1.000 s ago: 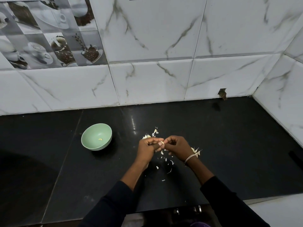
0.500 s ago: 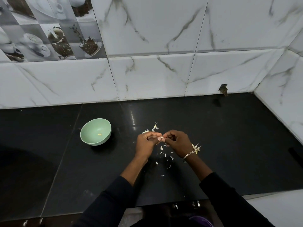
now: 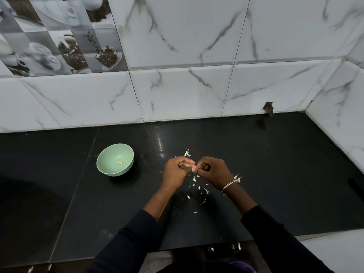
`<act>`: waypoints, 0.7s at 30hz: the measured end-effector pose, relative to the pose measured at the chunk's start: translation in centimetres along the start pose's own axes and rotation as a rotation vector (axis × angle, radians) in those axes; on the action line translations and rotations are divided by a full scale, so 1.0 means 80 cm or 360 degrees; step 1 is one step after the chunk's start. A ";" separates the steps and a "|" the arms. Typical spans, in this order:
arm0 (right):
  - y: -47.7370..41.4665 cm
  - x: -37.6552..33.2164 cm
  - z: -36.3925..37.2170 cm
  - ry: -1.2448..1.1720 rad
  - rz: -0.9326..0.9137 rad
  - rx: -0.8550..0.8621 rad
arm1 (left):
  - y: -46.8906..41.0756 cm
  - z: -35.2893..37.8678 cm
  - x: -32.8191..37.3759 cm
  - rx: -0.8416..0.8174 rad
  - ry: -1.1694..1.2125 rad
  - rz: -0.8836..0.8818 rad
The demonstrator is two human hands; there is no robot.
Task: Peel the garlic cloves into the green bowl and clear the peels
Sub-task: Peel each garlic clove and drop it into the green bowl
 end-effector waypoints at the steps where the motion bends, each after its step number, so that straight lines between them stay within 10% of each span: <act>1: 0.000 0.000 0.000 -0.0017 -0.0004 0.0014 | 0.000 -0.001 0.001 0.0003 0.0009 0.0001; 21: 0.006 0.022 0.000 0.0085 0.0136 0.0068 | 0.005 -0.003 -0.026 0.0083 0.0406 -0.0167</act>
Point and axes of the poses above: each hand's wrist, its own y-axis away from the middle knuckle, its own z-axis out of the palm, x = y × z, the point moved 9 cm from there along -y, towards the middle knuckle, and after that the axes turned 8 degrees about -y, right-handed, at the moved point
